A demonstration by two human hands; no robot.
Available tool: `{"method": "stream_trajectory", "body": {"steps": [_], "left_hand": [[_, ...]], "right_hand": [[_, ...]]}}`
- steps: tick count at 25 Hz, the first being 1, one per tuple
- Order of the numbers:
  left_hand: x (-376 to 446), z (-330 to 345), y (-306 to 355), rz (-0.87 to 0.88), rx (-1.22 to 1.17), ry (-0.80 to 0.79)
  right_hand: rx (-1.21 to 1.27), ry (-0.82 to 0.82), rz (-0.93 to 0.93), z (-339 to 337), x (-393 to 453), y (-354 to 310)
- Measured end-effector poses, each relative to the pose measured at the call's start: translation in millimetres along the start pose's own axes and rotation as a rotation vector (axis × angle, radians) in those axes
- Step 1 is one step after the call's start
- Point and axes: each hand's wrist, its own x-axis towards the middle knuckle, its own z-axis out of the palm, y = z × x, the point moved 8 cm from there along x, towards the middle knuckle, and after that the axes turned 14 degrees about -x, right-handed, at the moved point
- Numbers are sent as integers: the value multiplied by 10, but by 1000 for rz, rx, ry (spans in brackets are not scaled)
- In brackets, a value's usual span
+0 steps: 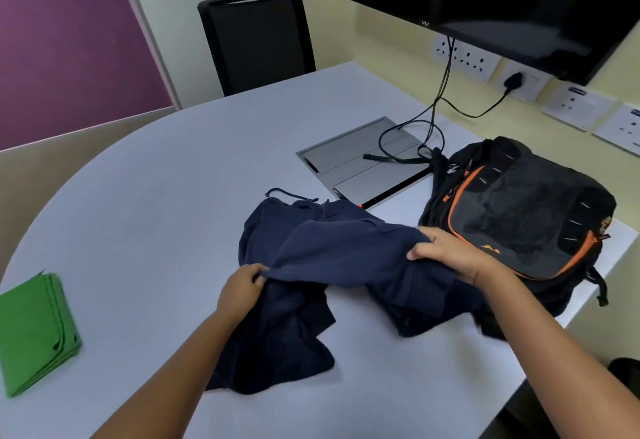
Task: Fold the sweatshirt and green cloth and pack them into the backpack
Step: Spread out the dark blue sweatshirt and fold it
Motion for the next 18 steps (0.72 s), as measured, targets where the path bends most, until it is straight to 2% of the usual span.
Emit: {"method": "stream_trajectory", "body": {"steps": [2,3,4,5,6,7,10,11,13,15,16,18], "left_hand": [[-6,-37,10,45,-17,-73],[-68,8,-45,42,-58,-168],[-179,58,-114,23,-81,-280],[-297,89,-210,-18,-79,-367],[-385,65,-320,-66,-84,-398],[-410,-3,-423,-106,-119,-357],[-246,-255,-561,-191,-256,-80],[-147,-293,-535,-199,-243,-33],[95,-292,-470,-161,-138,-2],[328,-252,-364,-100,-33,14],[448,-235,-323,-87,-22,36],[624,-176,-307,-120,-149,78]], "right_hand": [[-389,-105,126,226,24,494],[-572,-207,168,425,-13,748],[-665,-314,202,636,-82,938],[-659,-373,236,780,-121,1051],[-622,-356,247,840,-109,1077],[-594,-262,221,796,-27,1024],[-588,223,134,315,301,718],[-582,320,103,180,413,578],[-575,343,66,37,718,333],[-557,260,100,-48,1064,217],[-553,213,128,-87,1242,207],[-584,125,200,-154,1585,271]]}}
